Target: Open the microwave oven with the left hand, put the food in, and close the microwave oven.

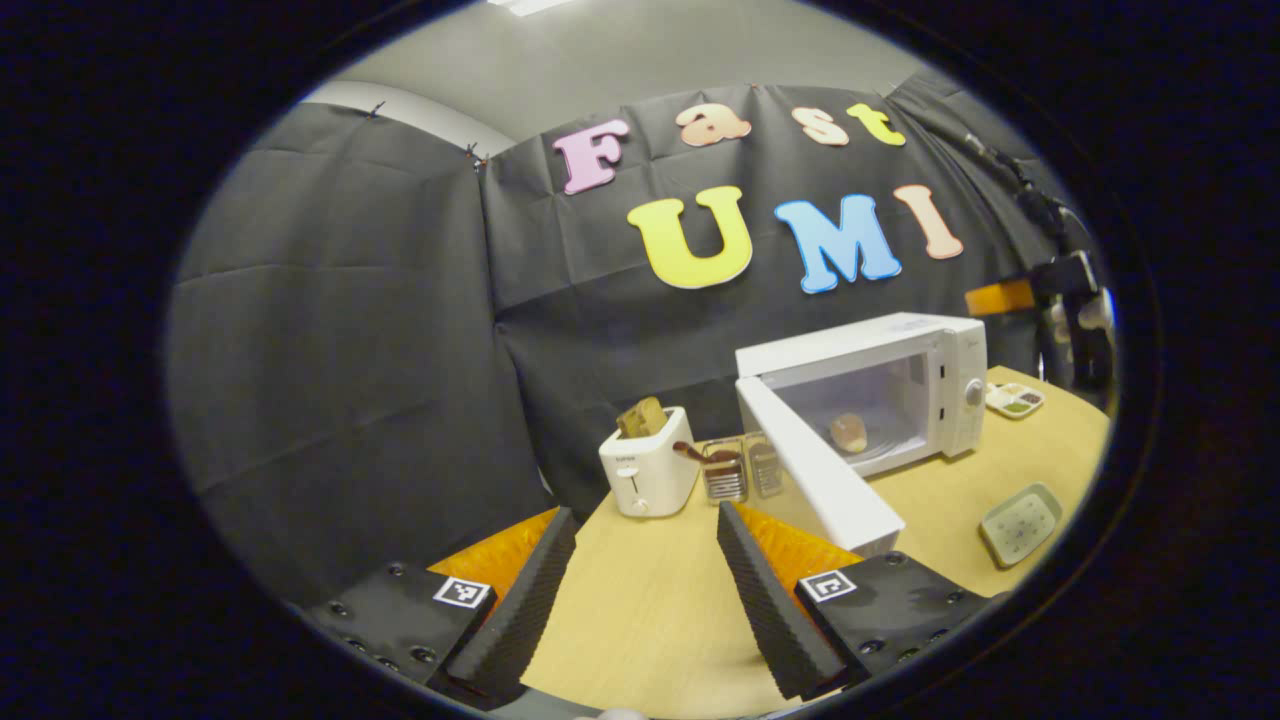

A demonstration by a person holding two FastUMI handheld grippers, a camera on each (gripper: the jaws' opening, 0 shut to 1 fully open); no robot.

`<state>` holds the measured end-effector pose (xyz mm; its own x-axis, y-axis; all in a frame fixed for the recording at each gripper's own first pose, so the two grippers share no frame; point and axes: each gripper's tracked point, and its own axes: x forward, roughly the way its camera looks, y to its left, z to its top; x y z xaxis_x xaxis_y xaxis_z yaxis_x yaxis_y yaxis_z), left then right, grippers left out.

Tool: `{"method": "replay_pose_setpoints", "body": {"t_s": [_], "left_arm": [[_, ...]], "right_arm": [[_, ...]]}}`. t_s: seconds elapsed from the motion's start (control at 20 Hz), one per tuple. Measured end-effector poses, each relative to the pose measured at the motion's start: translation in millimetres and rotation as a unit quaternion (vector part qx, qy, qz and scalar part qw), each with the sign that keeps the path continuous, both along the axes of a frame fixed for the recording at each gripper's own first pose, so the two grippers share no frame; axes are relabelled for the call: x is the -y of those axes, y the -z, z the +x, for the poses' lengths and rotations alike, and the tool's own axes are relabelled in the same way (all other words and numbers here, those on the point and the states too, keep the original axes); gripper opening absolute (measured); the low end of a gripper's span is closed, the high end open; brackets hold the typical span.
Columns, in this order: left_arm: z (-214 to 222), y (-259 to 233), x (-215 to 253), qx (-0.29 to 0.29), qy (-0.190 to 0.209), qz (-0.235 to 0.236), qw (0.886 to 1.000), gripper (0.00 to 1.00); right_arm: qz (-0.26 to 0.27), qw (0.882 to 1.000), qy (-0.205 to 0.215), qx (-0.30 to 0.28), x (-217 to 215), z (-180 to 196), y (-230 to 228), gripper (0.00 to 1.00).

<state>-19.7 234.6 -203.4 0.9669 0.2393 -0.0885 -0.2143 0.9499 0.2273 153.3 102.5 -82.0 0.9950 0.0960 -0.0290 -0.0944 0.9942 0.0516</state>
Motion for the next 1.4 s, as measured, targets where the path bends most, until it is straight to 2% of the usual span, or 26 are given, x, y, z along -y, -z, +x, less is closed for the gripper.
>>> {"method": "replay_pose_setpoints", "body": {"t_s": [0.25,0.4,0.7,0.8,0.85,0.9,0.95,1.2,1.3,1.35,1.4], "left_arm": [[-2.0,32.2,0.3,-0.022,0.004,-0.004,1.000,0.96],[-6.2,43.2,2.7,-0.032,0.007,-0.012,0.999,1.00],[-11.3,53.4,27.1,-0.038,0.016,-0.023,0.999,0.97],[-10.9,56.5,41.4,-0.042,0.024,-0.027,0.998,0.95],[-10.1,57.3,50.2,-0.041,0.032,-0.027,0.998,0.98],[-9.1,59.1,59.7,-0.043,0.040,-0.024,0.998,0.95],[-6.7,61.7,67.1,-0.047,0.045,-0.022,0.998,0.98],[1.9,77.0,124.8,-0.067,0.086,-0.037,0.993,0.98],[6.7,79.0,150.5,-0.070,0.109,-0.042,0.991,0.93],[10.9,80.4,164.0,-0.072,0.121,-0.042,0.989,0.98],[13.1,81.8,175.5,-0.075,0.131,-0.043,0.988,0.97]], "right_arm": [[0.020,1.000,-0.005,0.004,20.1,-42.9,-31.8,0.98],[0.020,1.000,-0.004,0.000,28.6,-53.5,-38.5,0.98],[0.012,1.000,-0.013,-0.008,23.7,-59.4,-44.5,0.98],[0.013,1.000,-0.017,-0.010,23.6,-61.8,-45.0,0.98],[0.011,1.000,-0.017,-0.011,24.9,-63.1,-45.0,0.98],[0.007,1.000,-0.016,-0.012,26.9,-64.2,-44.9,0.98],[-0.001,1.000,-0.014,-0.013,29.7,-64.7,-42.5,0.98],[-0.001,0.999,0.001,-0.036,49.6,-69.9,-29.4,0.98],[0.000,0.999,0.009,-0.041,59.0,-71.8,-25.8,0.98],[-0.001,0.999,0.014,-0.042,64.3,-72.2,-24.6,0.98],[-0.002,0.999,0.019,-0.045,70.6,-71.8,-23.5,0.98]]}}
